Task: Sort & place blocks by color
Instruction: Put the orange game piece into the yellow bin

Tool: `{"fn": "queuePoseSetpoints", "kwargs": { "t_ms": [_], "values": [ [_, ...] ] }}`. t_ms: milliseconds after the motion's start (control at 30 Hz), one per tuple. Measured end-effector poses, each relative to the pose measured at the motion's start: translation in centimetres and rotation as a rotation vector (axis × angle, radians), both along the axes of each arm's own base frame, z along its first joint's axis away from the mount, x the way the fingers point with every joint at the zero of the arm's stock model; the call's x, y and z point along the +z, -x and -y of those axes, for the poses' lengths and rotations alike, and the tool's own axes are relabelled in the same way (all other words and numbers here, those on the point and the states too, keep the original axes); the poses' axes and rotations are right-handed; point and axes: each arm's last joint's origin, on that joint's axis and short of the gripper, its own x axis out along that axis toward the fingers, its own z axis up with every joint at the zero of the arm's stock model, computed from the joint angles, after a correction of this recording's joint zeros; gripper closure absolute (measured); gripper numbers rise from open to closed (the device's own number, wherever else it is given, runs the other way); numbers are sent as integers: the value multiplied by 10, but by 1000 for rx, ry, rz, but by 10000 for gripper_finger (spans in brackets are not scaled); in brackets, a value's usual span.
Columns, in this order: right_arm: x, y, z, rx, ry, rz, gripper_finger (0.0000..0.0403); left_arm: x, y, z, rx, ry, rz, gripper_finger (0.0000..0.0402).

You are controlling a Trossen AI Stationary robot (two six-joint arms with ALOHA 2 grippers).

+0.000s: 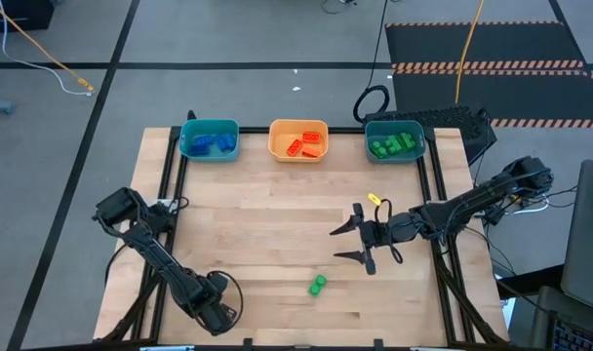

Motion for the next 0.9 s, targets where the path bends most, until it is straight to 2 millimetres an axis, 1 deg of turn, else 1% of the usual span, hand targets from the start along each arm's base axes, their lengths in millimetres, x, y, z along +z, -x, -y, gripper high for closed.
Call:
{"fn": "queuePoseSetpoints", "kwargs": {
  "t_ms": [100, 200, 333, 433, 533, 667, 800, 900],
  "values": [
    [-1, 0, 0, -1, 2, -6, 140, 0, -1, -1, -20, 4, 1, 136],
    [-2, 0, 0, -1, 1, -16, 140, 0, -1, -2, -25, 1, -1, 160],
    [-9, 3, 1, -7, -2, -43, 140, 0, -3, -4, -43, 1, 3, 215],
    [-10, 3, 1, -7, -2, -46, 140, 0, -6, -7, -70, 10, 3, 260],
    [-10, 3, 1, -7, -2, -46, 140, 1, -11, -13, -105, 20, 12, 262],
    [-10, 3, 1, -7, -1, -46, 140, 6, -23, -25, -140, 7, 67, 262],
    [-11, 4, 2, -5, 6, -51, 140, 19, -33, -42, -166, -17, 135, 262],
    [-12, 4, 2, -4, 14, -59, 140, 34, -42, -62, -179, -81, 231, 262]
  ]
}}
